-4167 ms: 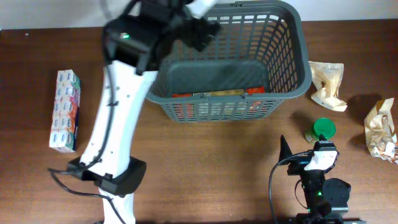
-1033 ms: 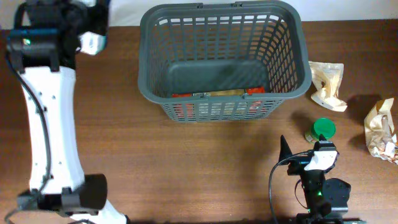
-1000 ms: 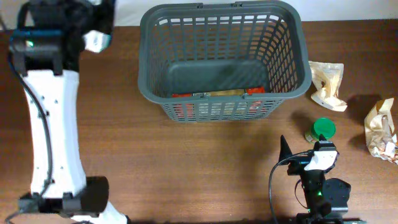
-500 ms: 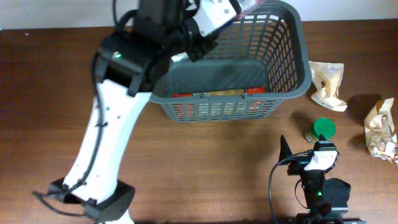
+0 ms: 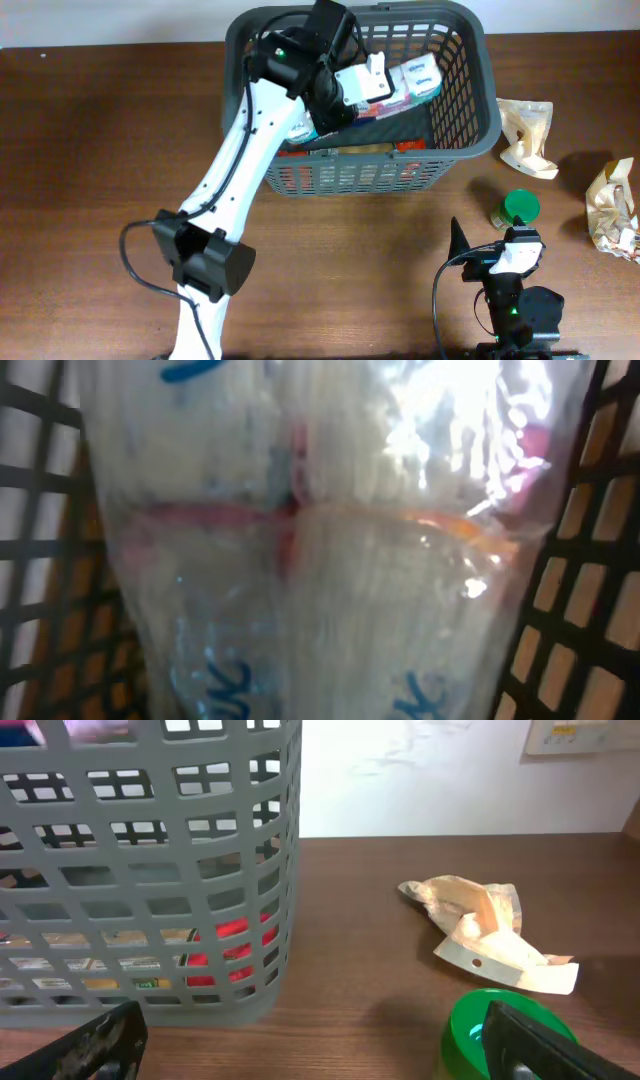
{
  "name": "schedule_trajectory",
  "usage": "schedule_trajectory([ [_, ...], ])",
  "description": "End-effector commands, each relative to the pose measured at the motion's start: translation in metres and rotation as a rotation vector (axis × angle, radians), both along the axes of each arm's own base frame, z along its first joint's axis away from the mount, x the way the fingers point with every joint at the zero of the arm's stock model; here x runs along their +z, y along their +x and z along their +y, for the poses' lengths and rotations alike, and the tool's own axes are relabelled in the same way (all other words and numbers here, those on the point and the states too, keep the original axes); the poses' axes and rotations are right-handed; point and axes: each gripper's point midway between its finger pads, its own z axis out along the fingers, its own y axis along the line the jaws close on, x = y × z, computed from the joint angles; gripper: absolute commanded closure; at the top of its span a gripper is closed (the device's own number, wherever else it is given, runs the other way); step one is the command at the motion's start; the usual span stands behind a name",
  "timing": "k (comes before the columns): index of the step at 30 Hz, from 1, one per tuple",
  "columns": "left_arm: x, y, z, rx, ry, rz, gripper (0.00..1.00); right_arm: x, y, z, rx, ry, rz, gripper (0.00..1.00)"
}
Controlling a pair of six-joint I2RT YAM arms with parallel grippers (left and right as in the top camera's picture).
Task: Pack container
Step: 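Carry the tissue multipack over the basket and lower it inside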
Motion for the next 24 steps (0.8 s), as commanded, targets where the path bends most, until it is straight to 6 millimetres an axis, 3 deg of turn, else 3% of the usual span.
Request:
schedule_trajectory([
  [1, -0.015, -0.002, -0.005, -0.055, 0.009, 0.034, 0.98, -0.002, 0.000, 0.000, 0.000, 0.007, 0.000, 0.01],
  [14, -0.063, -0.012, -0.001, -0.058, 0.083, 0.175, 0.98, -0.002, 0.000, 0.000, 0.000, 0.007, 0.000, 0.01],
  [22, -0.066, -0.013, -0.002, -0.061, 0.088, 0.183, 0.98, -0.002, 0.000, 0.000, 0.000, 0.007, 0.000, 0.01],
  [23, -0.066, -0.013, -0.002, -0.060, 0.088, 0.183, 0.92, -0.002, 0.000, 0.000, 0.000, 0.007, 0.000, 0.01],
  [24, -0.066, -0.013, -0.002, -0.060, 0.088, 0.183, 0.54, -0.002, 0.000, 0.000, 0.000, 0.007, 0.000, 0.01],
])
